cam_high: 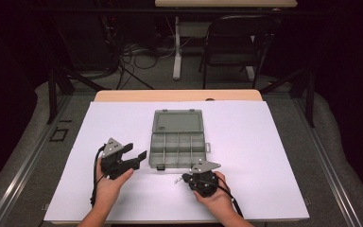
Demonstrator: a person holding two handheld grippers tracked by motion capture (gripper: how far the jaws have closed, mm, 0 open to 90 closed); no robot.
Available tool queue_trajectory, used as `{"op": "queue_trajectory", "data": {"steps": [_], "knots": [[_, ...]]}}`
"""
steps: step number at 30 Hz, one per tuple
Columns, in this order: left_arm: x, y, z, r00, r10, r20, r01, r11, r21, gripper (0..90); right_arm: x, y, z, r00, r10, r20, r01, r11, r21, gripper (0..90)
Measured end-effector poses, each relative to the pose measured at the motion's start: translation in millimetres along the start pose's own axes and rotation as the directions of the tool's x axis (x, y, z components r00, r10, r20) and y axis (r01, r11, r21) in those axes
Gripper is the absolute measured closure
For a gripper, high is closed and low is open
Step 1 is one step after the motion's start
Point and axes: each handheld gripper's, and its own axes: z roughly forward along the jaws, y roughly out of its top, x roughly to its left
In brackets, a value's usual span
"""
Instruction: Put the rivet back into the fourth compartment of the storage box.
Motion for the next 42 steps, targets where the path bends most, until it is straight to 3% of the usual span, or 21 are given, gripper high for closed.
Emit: {"op": "queue_trajectory", "data": {"steps": [3, 4, 5, 12, 16, 21, 29, 42], "knots": [[0.0, 0.0, -0.1, 1.0000, -0.001, 0.000, 0.001, 1.0000, 0.000, 33.4, 0.3, -0.1, 0.2, 1.0000, 0.009, -0.003, -0.009, 0.999, -0.034, 88.8], [0.0, 0.0, -0.1, 1.0000, 0.000, 0.000, 0.000, 1.0000, 0.000, 33.4, -0.3, 1.5, -3.2, 1.0000, 0.001, -0.005, -0.001, 1.000, 0.004, 88.8], [0.0, 0.0, -0.1, 1.0000, 0.000, 0.000, 0.000, 1.0000, 0.000, 33.4, -0.1, 1.0, -1.4, 1.0000, 0.008, -0.005, -0.009, 0.999, -0.040, 88.8], [0.4, 0.3, -0.5, 1.0000, -0.001, -0.002, 0.001, 1.0000, -0.001, 33.4, -4.5, 7.1, -11.0, 0.9998, 0.015, -0.013, -0.016, 0.999, -0.041, 88.8], [1.3, 1.5, -2.8, 0.9999, -0.010, -0.006, 0.010, 0.9999, -0.006, 33.4, -9.9, 15.1, -21.9, 0.9985, 0.038, -0.041, -0.040, 0.997, -0.062, 88.7], [2.3, 1.3, -4.0, 0.9998, -0.015, -0.013, 0.015, 0.9997, -0.018, 33.4, -17.9, 23.0, -31.5, 0.9954, 0.065, -0.070, -0.069, 0.996, -0.050, 88.7], [2.4, 2.1, -5.0, 0.9998, -0.016, -0.014, 0.016, 0.9996, -0.021, 33.4, -32.1, 35.2, -44.9, 0.9949, 0.089, -0.048, -0.092, 0.993, -0.072, 88.7], [4.4, 2.2, -6.2, 0.9997, -0.016, -0.017, 0.016, 0.9996, -0.022, 33.4, -56.2, 57.5, -41.7, 0.9954, 0.095, 0.011, -0.094, 0.993, -0.075, 88.8]]}}
